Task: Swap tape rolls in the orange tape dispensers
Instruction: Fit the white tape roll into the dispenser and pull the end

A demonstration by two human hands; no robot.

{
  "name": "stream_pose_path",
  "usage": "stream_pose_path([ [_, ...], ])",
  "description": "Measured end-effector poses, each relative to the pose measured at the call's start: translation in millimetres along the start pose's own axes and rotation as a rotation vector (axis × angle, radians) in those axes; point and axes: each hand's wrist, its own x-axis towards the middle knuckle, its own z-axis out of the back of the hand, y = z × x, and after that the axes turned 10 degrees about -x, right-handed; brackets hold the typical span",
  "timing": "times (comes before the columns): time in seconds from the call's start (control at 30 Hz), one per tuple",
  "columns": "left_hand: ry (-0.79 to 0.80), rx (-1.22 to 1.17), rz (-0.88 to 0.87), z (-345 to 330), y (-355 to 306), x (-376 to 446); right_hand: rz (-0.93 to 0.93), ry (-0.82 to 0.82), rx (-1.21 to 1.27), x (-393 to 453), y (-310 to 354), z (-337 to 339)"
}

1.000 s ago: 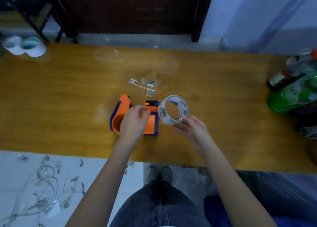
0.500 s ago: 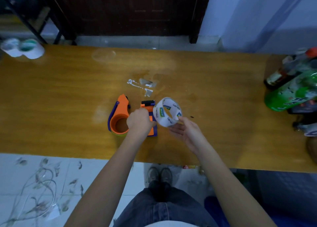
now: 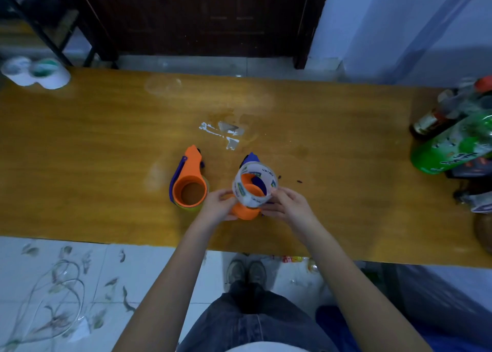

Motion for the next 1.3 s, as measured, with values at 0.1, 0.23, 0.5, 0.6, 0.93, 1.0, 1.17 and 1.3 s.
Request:
stream_pose_path([
  [0.1,0.015,-0.124,0.078,3.6,4.4,0.2,-0.007,-0.005,-0.059,-0.6,-2.4,0.2],
  [0.23,0.025,-0.227,0.128,7.9,7.6,3.3,0.037,-0.035,-0.184,-0.9,-4.6,-1.8],
  [0.5,0.045,-0.355,0.164,2.7,8.5,6.0,0.145,-0.092,-0.471,-2.6,-3.2,-1.3],
  [0.6,0.078,-0.291,0.151,1.1,6.7,7.0,0.183,-0.108,-0.659,-2.3,-4.5,-3.1],
  [0.93,0.093,-0.166,0.141,-2.0,13.0,10.8,0.257,-0.27,-1.113,2.1,-9.3,-13.1],
  [1.0,0.078,-0.166,0.141,-4.0,13.0,11.1,0.276,-0.322,-1.158,2.4,-10.2,-15.0],
  [1.17,0.066,-0.176,0.148,-7.8,13.7,13.3,0.33,-0.384,-1.208,2.6,-7.0,-14.0],
  [1.3,0.081,-0.175,0.141,-8.0,12.8,13.8,0.339,-0.42,-1.248,4.1,-5.5,-14.4],
])
